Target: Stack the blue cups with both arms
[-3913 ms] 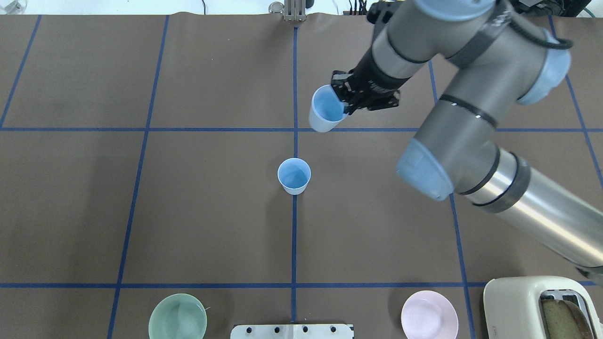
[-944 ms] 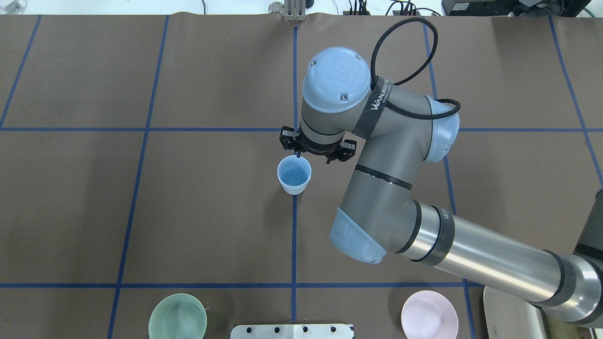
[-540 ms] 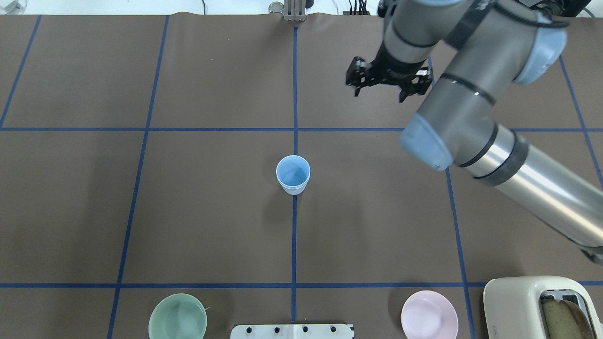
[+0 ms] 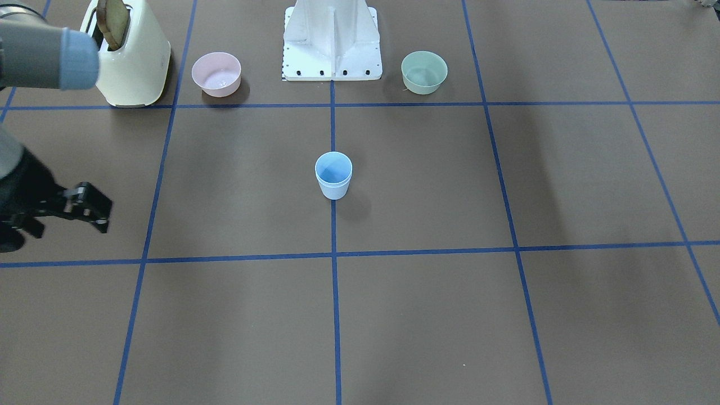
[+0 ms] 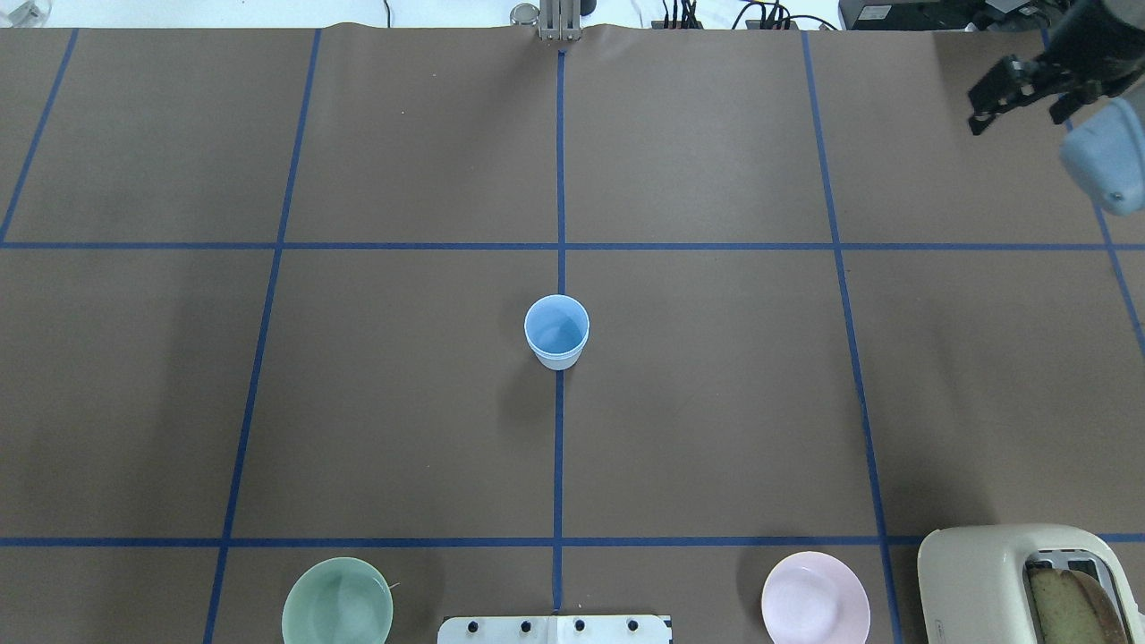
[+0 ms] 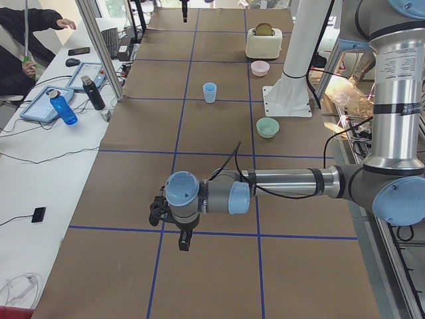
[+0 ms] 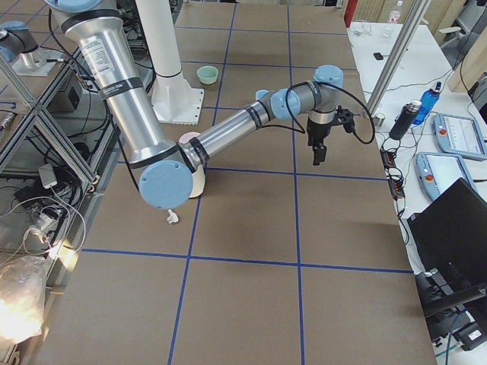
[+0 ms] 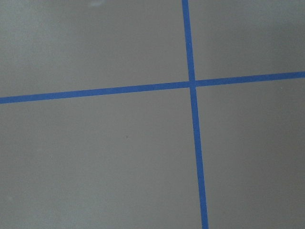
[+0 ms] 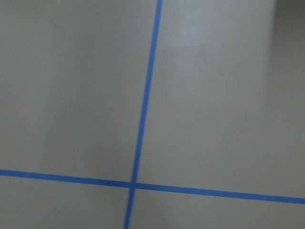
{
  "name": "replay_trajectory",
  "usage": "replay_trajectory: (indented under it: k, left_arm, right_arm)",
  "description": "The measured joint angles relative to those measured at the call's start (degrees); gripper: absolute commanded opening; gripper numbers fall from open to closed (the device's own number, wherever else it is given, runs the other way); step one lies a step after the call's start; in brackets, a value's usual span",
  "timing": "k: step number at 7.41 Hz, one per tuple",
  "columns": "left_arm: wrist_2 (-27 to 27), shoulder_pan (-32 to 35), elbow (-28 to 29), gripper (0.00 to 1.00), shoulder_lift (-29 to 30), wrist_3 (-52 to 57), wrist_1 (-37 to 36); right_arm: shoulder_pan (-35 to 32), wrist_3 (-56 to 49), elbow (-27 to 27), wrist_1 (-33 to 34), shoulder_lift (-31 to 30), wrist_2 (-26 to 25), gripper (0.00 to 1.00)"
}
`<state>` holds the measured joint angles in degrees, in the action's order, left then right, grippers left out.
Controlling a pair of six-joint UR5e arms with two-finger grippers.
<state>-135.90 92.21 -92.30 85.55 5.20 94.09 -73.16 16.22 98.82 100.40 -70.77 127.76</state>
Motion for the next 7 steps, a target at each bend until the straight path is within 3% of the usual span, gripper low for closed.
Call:
replay_trajectory:
  k: [4, 7]
  left_arm:
    - [0.34, 0.02, -6.64, 0.98, -5.10, 0.07, 0.21]
    - [0.50, -0.01, -7.09, 0.98, -5.62, 0.07, 0.21]
  right_arm:
    - [-10.97, -16.84, 0.23, -0.85, -17.05, 0.28, 1.00]
    - [-12.22, -17.20, -0.04, -0.88, -20.88, 0.35, 1.00]
